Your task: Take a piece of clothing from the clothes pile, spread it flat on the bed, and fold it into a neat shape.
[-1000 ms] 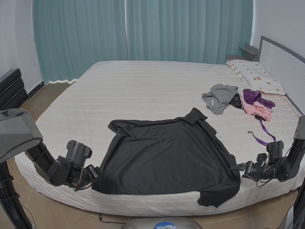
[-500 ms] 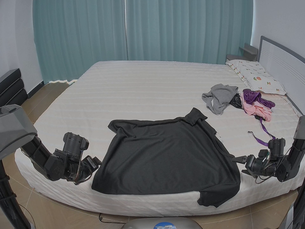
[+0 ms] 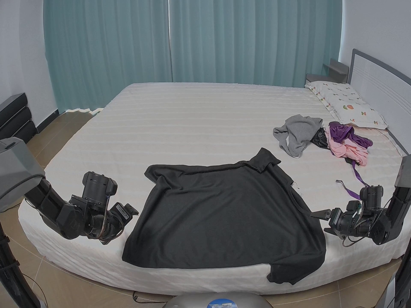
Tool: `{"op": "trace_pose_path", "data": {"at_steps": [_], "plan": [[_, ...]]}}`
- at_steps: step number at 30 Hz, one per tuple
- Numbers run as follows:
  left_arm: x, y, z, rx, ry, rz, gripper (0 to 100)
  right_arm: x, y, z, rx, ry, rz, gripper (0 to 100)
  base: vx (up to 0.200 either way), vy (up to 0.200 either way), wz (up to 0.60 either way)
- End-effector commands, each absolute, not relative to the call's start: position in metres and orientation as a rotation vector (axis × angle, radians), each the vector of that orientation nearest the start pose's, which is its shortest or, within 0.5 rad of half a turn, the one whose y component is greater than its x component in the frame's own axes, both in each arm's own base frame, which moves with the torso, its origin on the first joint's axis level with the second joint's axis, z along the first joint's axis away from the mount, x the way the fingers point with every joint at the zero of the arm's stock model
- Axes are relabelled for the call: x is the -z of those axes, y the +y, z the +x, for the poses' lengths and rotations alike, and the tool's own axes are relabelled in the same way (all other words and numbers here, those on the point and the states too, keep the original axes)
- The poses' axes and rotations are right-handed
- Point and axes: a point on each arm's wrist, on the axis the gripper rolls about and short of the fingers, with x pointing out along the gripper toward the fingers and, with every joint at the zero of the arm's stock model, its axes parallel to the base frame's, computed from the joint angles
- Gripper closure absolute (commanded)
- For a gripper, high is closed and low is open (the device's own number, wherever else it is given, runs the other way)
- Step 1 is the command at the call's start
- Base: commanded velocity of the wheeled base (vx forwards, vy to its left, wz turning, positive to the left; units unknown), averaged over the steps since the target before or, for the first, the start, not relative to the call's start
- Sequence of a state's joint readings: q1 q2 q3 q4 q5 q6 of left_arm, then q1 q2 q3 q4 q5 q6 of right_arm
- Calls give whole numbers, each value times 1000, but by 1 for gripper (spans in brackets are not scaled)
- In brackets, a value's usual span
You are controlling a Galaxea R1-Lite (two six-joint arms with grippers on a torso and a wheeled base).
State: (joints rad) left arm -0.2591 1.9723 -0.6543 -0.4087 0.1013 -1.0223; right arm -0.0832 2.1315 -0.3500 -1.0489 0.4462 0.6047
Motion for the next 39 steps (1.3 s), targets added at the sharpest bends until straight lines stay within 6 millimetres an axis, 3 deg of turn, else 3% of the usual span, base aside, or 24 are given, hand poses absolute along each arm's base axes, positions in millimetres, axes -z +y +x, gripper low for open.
{"op": "trace_pose_path", "data": {"at_steps": [1,25,31,39], "plan": [[-46,-74,287,-316,875,-789,0,0,-12,272,-124,803,764,0,0,0,0],[-53,-65,308,-306,834,-933,0,4,-13,273,-120,811,767,0,0,0,0],[-53,-66,308,-303,840,-936,0,4,-12,273,-122,812,766,0,200,0,0],[-50,-70,320,-295,832,-937,0,3,-12,273,-122,811,766,0,0,0,0]]}}
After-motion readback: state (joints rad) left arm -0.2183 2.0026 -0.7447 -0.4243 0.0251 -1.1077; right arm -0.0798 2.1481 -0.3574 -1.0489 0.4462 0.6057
